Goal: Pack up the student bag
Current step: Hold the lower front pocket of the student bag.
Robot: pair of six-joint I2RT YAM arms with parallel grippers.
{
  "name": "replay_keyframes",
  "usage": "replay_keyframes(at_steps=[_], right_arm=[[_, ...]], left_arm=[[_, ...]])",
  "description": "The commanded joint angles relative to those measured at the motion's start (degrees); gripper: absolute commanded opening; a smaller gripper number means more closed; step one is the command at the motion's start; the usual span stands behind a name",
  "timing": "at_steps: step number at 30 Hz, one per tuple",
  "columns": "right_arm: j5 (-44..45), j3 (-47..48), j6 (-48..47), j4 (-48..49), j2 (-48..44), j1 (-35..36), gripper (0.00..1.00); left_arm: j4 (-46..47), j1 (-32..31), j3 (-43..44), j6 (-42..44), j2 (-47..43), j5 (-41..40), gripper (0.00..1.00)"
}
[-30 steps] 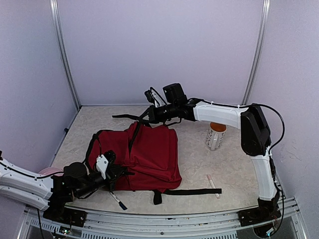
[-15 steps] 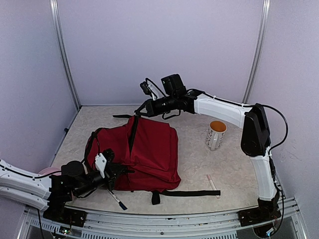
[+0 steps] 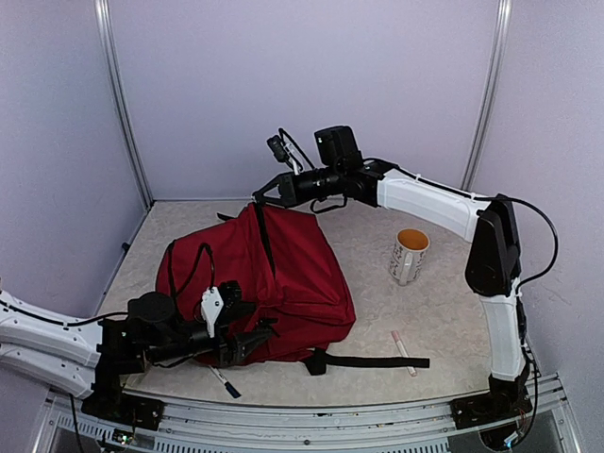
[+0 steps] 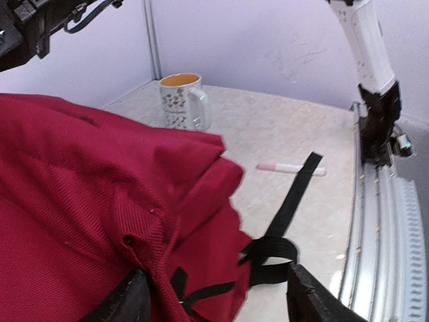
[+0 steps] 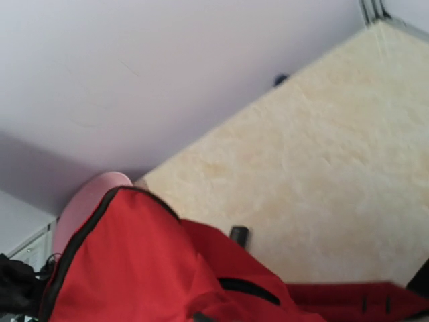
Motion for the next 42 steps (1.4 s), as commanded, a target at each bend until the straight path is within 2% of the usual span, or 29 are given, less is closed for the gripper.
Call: replay_keyframes(at_steps=[1, 5, 7, 10, 12, 15, 19, 24, 28, 29, 31, 33, 36, 37, 40, 41, 42], right_arm=[[-6.2, 4.5, -2.4, 11.7, -5.9, -0.8, 0.0], [-7.6, 3.3, -5.2, 9.7, -7.2, -0.5, 0.0], [-8.4, 2.7, -6.0, 9.5, -7.7, -0.3, 0.0], [-9.2, 2.6, -8.0, 8.0, -8.1, 0.1, 0.0], [-9.5, 2.6, -9.2, 6.7, -8.2, 0.4, 0.0], [-10.3, 2.1, -10.5, 4.9, -8.2, 0.9, 0.0], [-10.4, 0.6, -11.6, 4.3, -8.5, 1.7, 0.0], [-9.7, 0.1, -12.1, 3.7, -8.5, 2.0, 0.0], [-9.9, -0.8, -12.6, 4.0, -8.9, 2.0, 0.0], [-9.8, -0.9, -12.7, 4.0, -8.9, 2.0, 0.0], [-9.4, -1.0, -13.4, 3.3, -8.9, 2.0, 0.0], [-8.6, -1.4, -13.8, 2.5, -9.0, 1.9, 0.0], [-5.1, -3.0, -13.3, 2.1, -9.9, 1.0, 0.0], [-3.0, -3.5, -12.3, 2.0, -10.2, 0.3, 0.0], [1.7, -5.9, -7.9, 1.4, -11.5, -2.2, 0.0], [2.7, -6.7, -7.3, 0.3, -12.1, -2.7, 0.06], [4.1, -7.4, -7.8, -1.1, -12.8, -2.9, 0.19]], left_arm=[[-9.6, -1.0, 8.6, 1.1, -4.0, 8.8, 0.74], [-18.1, -0.9, 16.0, 2.5, -6.8, 12.4, 0.9], [-20.9, -0.8, 18.9, 3.3, -7.2, 13.4, 0.93], [-22.6, 1.7, 21.9, 0.9, -6.9, 5.2, 0.96], [-24.9, 7.4, 24.1, -1.9, -5.6, 1.3, 0.99], [-28.9, 17.2, 27.9, -7.4, -1.5, -3.8, 0.99], [-32.6, 27.3, 31.8, -9.7, 6.2, 0.7, 0.99], [-33.1, 29.6, 33.4, -7.8, 14.3, 3.5, 0.99], [-30.6, 30.1, 30.2, -7.2, 16.0, 3.4, 0.98], [-29.2, 30.2, 29.0, -6.6, 15.7, 4.2, 0.9], [-26.7, 30.2, 27.0, -5.7, 14.8, 6.1, 0.67], [-24.6, 30.3, 25.2, -5.2, 13.8, 8.1, 0.48], [-23.2, 30.2, 23.7, -5.3, 12.3, 9.5, 0.08], [-22.9, 30.2, 23.3, -5.5, 11.6, 9.5, 0.0], [-22.9, 30.1, 22.6, -6.5, 10.1, 8.6, 0.0], [-23.2, 30.1, 22.8, -6.7, 9.7, 8.5, 0.0], [-23.7, 30.1, 23.0, -7.0, 9.3, 8.5, 0.0]])
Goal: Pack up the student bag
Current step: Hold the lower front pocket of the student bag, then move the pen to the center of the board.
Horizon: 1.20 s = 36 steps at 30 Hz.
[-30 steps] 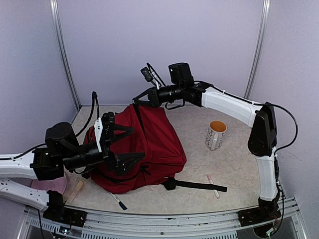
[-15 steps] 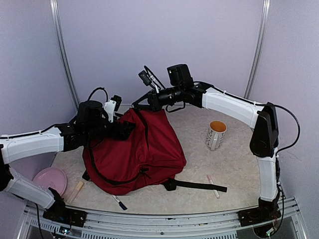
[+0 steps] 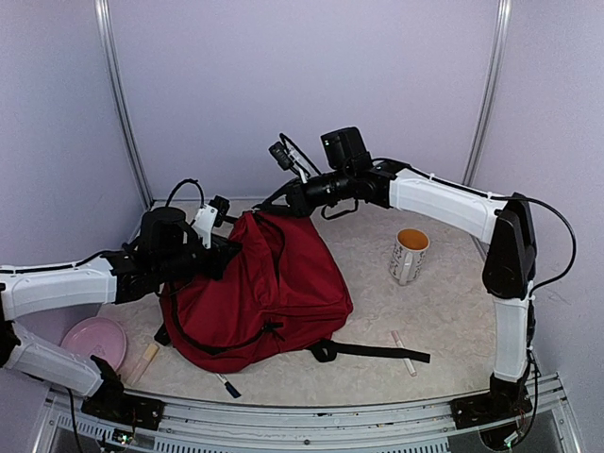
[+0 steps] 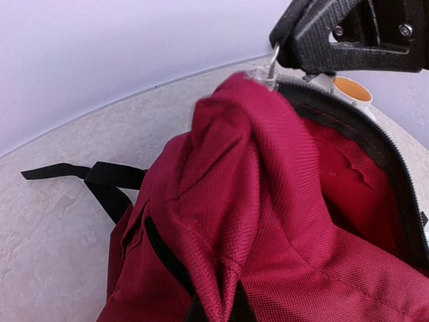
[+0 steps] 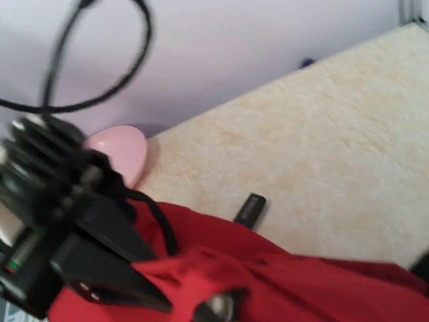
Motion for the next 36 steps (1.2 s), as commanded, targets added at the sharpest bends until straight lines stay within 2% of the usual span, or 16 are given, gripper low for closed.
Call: replay_keyframes(at_steps=[1, 2, 3, 5, 8, 14, 17, 22, 30, 36], right_arm=[[8.1, -1.9, 2.0, 0.4, -8.0, -3.7, 0.31], [9.8, -2.6, 1.4, -1.5, -9.0, -3.7, 0.41], [12.0, -3.4, 1.1, -4.1, -10.3, -3.7, 0.46], [18.7, -5.3, 1.3, -9.3, -13.4, -3.8, 0.51], [30.2, -13.5, 3.9, -16.4, -20.6, -3.8, 0.52], [48.5, -32.5, 15.8, -31.1, -31.6, -3.8, 0.49], [48.2, -41.1, 20.9, -35.0, -34.2, -3.8, 0.46], [39.9, -50.6, 23.3, -33.4, -34.9, -3.8, 0.45], [34.2, -54.3, 22.7, -29.6, -29.2, -2.9, 0.48], [35.4, -56.4, 22.5, -29.3, -24.6, -1.8, 0.41]], left_arm=[[-1.1, 0.2, -0.6, -1.2, -2.8, -0.3, 0.0], [-1.6, 0.2, -0.2, -1.7, -3.1, -0.8, 0.0], [-2.1, 0.2, 0.1, -2.1, -3.3, -1.4, 0.0], [-3.6, 0.2, 1.1, -2.3, -3.4, -2.0, 0.0], [-4.9, 0.0, 2.0, -1.9, -3.6, -2.1, 0.0], [-5.0, -0.9, 2.2, -1.4, -4.2, -1.8, 0.0], [-5.7, -1.5, 2.5, -1.1, -4.5, -2.2, 0.0], [-7.2, -2.7, 3.2, 0.5, -5.1, -3.1, 0.0], [-7.9, -3.4, 3.6, 1.7, -5.0, -3.3, 0.0], [-8.0, -3.5, 3.7, 2.1, -5.0, -3.3, 0.0]])
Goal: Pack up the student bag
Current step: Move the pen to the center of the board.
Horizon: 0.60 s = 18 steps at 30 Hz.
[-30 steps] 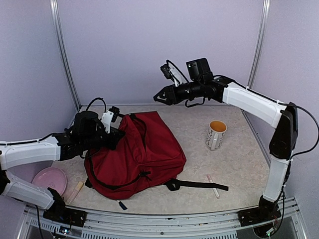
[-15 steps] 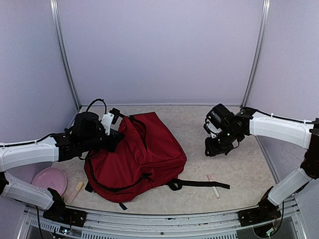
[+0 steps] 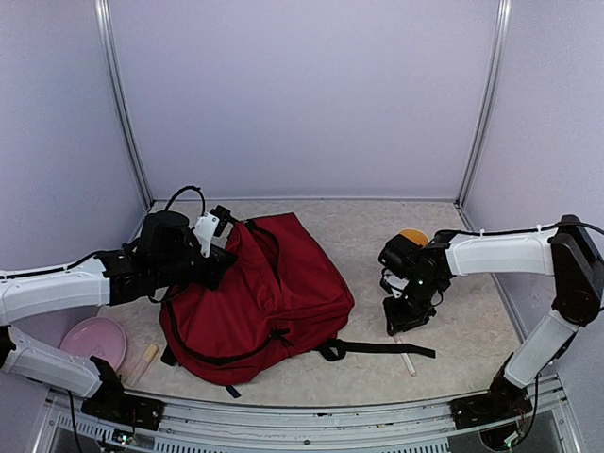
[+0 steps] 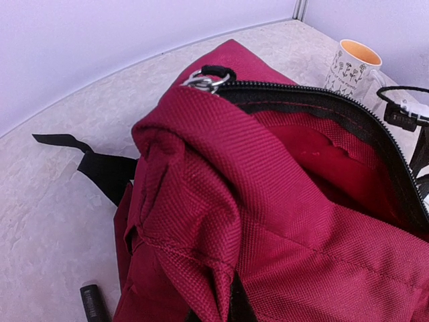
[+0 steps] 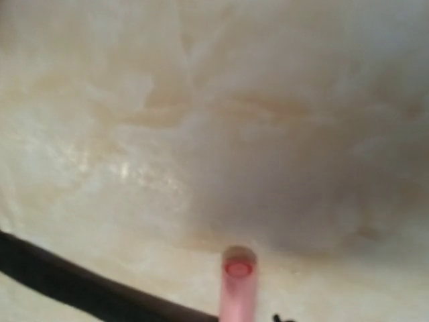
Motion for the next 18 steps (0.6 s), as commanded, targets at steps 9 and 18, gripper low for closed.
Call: replay_keyframes(at_steps=[9, 18], right_arm=[[2.1, -3.7, 0.5, 0.0, 5.9, 1.5, 0.2], [8.1, 4.0, -5.2, 5.8, 9.2, 1.6, 0.0]], left_arm=[[2.8, -0.6, 2.5, 1.8, -1.9, 0.5, 0.0], [2.8, -0.6, 2.6, 1.9, -1.8, 0.6, 0.0]])
